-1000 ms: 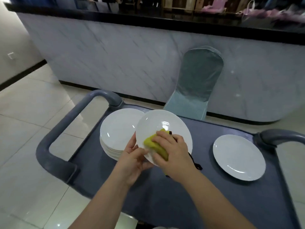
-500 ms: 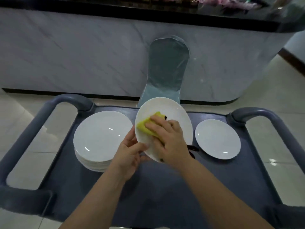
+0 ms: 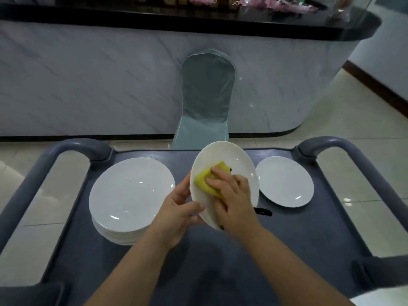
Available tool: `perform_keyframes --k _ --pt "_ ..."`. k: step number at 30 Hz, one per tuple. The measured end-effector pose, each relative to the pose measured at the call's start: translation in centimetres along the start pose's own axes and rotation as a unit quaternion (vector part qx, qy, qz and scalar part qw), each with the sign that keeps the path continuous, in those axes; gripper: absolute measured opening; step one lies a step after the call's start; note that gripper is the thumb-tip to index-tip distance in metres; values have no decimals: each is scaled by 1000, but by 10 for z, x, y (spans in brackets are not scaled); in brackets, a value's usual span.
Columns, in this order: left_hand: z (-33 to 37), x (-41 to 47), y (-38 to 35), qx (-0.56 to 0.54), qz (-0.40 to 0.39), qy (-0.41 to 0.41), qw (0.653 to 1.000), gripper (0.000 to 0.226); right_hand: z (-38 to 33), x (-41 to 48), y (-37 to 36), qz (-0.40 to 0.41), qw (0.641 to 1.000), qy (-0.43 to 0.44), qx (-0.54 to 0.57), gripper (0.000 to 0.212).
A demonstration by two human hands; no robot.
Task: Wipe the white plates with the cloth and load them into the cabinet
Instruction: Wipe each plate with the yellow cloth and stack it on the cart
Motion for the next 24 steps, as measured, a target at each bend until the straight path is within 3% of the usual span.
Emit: perform_keyframes --k 3,8,11,16,18,21,24 --pt "2 2 17 -14 35 -1 999 73 18 -50 0 -47 999 20 -17 37" --pt "-11 1 4 8 13 28 999 73 74 3 42 18 986 -142 -86 40" --pt "-2 6 -8 19 -26 10 999 76 40 42 27 26 993 -97 -59 40" --pt "21 10 9 24 15 -32 999 78 9 -28 0 -52 997 50 -13 34" --pt "19 7 11 41 21 -35 998 78 45 -34 20 -15 999 -28 -27 45" --pt "7 5 -4 65 -2 -16 998 76 80 -5 48 69 981 -175 -55 39" --pt "1 6 -24 70 -40 -3 997 79 44 25 43 85 991 -100 -33 42"
Point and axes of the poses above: each hand's wrist, its own x-axis towards the middle knuckle, its own y-axis out of the back of the hand, z = x × y, the point moved 8 cm from there along x, towards the middle knuckle, and after that the axes turned 4 degrees about x, right-handed, at the moved point
